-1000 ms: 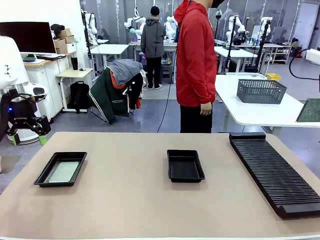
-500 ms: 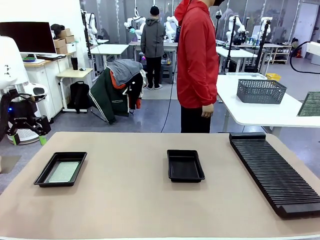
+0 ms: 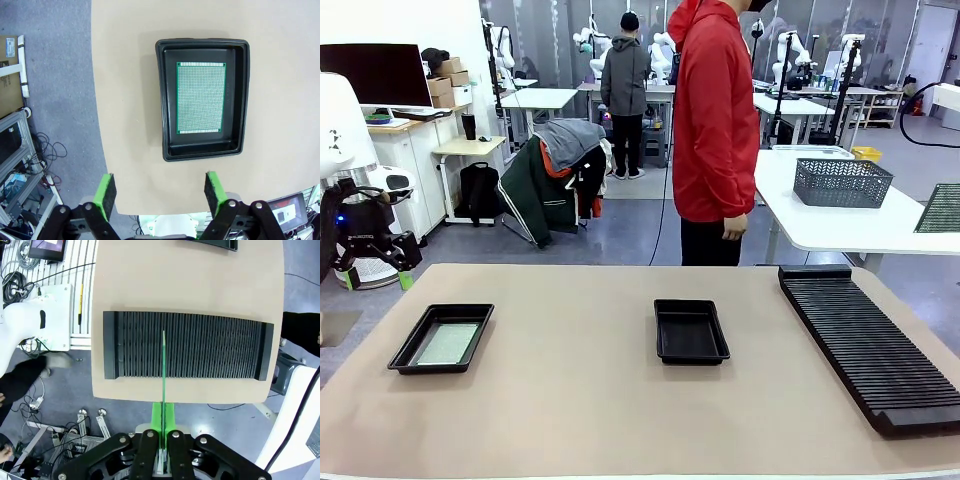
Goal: Inspect and transfer BCBs to ESD trays.
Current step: Pick up the Blank PCB from the PCB Rack and place it in the right ESD tray.
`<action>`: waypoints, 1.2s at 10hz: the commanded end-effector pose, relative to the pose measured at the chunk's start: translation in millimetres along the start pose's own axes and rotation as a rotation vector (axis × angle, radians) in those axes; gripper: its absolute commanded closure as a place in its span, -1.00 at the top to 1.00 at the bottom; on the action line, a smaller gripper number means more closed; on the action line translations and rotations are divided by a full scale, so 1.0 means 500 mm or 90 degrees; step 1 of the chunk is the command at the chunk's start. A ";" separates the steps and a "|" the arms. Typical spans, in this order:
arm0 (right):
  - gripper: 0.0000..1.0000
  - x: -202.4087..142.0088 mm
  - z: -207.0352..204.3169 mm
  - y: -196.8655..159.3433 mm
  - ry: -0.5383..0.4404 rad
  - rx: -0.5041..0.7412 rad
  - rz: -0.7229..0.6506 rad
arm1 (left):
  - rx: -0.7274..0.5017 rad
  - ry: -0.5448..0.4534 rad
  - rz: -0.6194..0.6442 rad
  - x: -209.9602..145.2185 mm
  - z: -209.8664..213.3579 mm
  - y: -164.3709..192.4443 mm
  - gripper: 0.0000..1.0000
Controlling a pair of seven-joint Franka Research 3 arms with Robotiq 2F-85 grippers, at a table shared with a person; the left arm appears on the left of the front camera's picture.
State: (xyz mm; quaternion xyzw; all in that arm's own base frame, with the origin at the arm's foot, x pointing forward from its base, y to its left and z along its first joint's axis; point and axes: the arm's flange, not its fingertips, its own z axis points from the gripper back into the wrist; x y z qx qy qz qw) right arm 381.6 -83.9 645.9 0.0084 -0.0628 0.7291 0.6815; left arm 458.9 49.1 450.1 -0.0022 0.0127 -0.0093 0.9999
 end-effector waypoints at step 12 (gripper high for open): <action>-0.96 0.042 -0.023 -0.077 -0.121 0.027 -0.290 | -0.002 -0.002 0.000 -0.002 -0.001 -0.002 0.88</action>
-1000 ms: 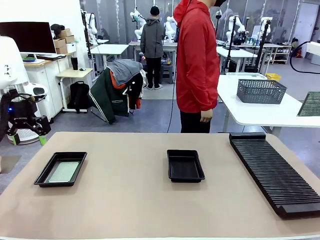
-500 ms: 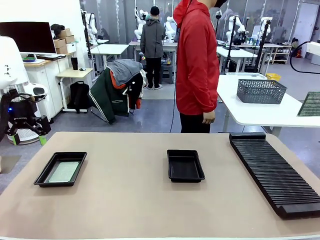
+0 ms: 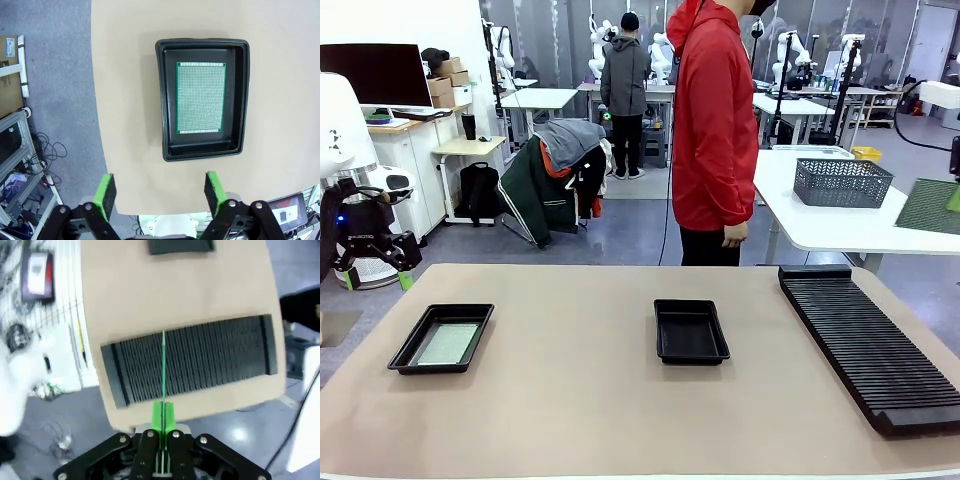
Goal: Inspect and transfer BCBs to ESD trays.
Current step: Pick up the Blank PCB from the PCB Rack and place it in the right ESD tray.
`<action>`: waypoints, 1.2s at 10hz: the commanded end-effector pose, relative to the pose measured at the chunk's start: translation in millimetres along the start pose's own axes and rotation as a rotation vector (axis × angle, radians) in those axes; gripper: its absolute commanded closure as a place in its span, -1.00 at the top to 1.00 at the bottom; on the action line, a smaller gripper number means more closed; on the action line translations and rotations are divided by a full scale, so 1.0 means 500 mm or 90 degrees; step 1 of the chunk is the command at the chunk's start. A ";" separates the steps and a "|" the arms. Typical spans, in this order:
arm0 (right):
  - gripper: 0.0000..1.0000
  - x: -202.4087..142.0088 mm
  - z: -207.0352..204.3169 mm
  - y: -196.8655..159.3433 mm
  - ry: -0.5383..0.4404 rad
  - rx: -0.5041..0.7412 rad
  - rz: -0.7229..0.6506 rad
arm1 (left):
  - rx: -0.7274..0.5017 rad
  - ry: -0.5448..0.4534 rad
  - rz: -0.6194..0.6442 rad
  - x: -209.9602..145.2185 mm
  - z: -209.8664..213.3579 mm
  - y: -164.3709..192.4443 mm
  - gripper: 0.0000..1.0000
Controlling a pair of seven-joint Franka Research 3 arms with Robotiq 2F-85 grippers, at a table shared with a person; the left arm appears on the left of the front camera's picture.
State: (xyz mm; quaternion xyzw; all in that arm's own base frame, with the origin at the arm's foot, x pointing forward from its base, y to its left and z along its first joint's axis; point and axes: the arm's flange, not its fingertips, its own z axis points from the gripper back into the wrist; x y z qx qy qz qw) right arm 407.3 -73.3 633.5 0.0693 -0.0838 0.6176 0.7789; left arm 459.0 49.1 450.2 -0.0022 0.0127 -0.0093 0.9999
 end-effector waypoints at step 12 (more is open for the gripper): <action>-0.96 0.342 -0.382 0.017 -0.258 0.251 -0.728 | -0.002 -0.002 0.000 -0.002 -0.001 -0.002 0.88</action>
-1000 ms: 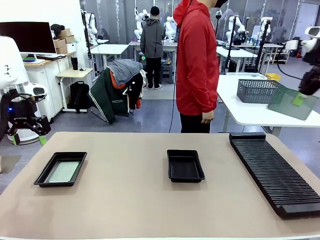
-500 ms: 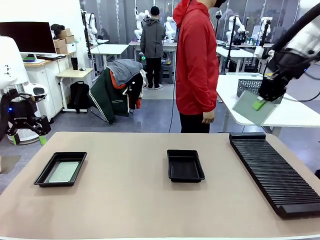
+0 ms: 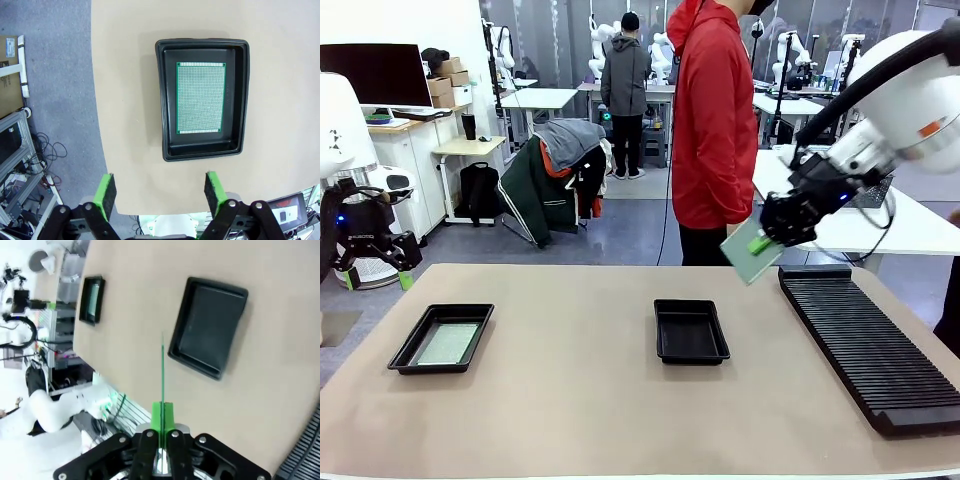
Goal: Inspect and transfer BCBs to ESD trays.
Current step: Pick up the Blank PCB from the PCB Rack and place it in the right ESD tray.
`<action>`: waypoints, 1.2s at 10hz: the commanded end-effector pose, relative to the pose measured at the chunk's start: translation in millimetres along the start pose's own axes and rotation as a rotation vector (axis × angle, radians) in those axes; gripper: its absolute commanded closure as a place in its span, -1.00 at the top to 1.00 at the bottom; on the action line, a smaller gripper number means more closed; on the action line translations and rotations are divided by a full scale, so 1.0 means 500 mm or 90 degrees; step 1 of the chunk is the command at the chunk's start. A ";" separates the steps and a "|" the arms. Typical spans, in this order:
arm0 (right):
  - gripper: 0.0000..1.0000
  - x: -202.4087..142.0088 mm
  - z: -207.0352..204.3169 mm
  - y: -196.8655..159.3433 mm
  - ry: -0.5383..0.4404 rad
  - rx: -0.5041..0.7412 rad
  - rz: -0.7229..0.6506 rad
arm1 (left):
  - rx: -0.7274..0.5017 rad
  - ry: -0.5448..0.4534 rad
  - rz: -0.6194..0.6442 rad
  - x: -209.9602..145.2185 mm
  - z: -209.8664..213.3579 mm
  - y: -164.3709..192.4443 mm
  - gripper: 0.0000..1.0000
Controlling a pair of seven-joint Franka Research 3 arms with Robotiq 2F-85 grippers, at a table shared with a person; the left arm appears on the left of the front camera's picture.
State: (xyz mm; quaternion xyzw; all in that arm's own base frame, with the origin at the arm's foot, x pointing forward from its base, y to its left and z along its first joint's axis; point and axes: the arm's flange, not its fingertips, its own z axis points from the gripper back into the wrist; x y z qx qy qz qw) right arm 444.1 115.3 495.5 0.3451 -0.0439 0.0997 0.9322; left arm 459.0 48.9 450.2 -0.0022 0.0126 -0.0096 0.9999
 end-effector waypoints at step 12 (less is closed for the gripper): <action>-0.96 0.052 -0.384 -0.175 -0.071 0.153 -0.105 | -0.002 -0.002 0.001 -0.002 -0.001 -0.001 0.88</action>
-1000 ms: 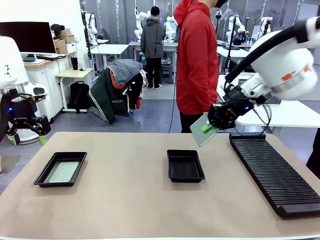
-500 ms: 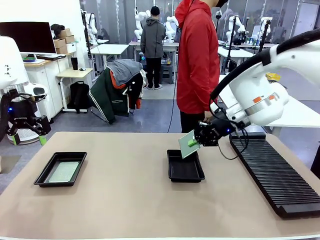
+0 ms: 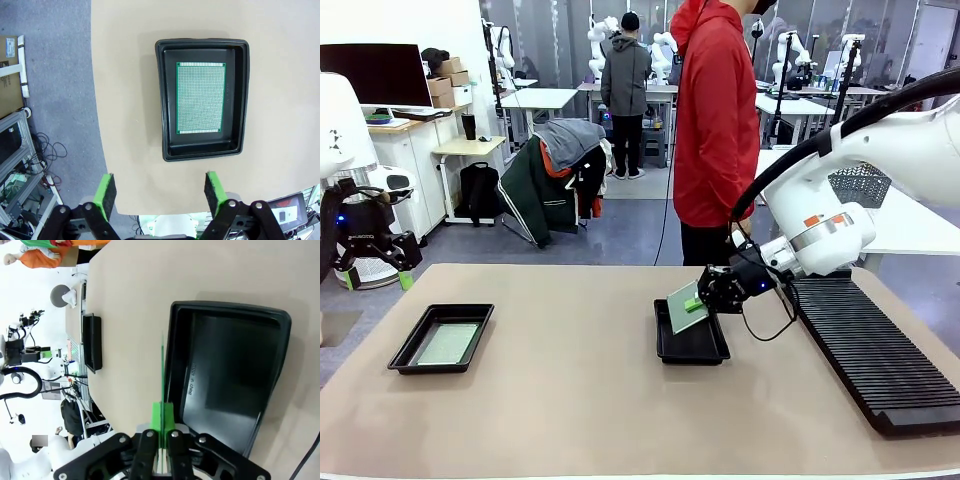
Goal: Inspect and transfer BCBs to ESD trays.
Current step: Pick up the Blank PCB from the PCB Rack and place it in the right ESD tray.
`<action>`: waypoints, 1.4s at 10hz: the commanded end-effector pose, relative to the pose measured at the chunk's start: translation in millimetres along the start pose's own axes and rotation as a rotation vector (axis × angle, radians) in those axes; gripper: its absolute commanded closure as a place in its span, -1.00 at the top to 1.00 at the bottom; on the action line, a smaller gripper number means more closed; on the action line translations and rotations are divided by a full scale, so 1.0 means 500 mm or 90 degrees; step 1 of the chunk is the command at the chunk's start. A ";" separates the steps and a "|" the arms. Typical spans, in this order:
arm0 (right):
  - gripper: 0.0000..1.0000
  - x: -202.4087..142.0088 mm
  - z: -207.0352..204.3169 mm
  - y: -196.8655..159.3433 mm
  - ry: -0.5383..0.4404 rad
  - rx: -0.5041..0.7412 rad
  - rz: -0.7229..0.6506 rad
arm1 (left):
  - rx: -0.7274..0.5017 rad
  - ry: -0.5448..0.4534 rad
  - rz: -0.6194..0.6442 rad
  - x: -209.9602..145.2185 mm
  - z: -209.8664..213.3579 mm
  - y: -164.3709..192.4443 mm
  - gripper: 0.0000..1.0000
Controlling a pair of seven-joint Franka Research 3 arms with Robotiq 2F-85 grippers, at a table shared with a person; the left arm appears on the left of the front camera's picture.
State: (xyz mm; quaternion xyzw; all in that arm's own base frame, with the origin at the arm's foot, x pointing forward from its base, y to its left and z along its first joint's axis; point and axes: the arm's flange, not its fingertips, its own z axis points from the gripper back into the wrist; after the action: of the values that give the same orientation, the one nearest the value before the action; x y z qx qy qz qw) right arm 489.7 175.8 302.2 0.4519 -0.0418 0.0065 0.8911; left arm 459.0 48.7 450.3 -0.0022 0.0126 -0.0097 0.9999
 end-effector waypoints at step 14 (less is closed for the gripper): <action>-0.96 -0.011 -0.049 -0.023 0.015 -0.034 -0.008 | -0.002 -0.002 0.001 -0.002 -0.001 -0.001 0.88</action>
State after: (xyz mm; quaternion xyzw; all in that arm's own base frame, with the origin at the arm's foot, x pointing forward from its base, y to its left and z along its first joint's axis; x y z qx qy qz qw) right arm 486.2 189.4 276.6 0.4263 -0.0284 0.0036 0.9041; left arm 459.0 48.7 450.3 -0.0022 0.0126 -0.0097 0.9999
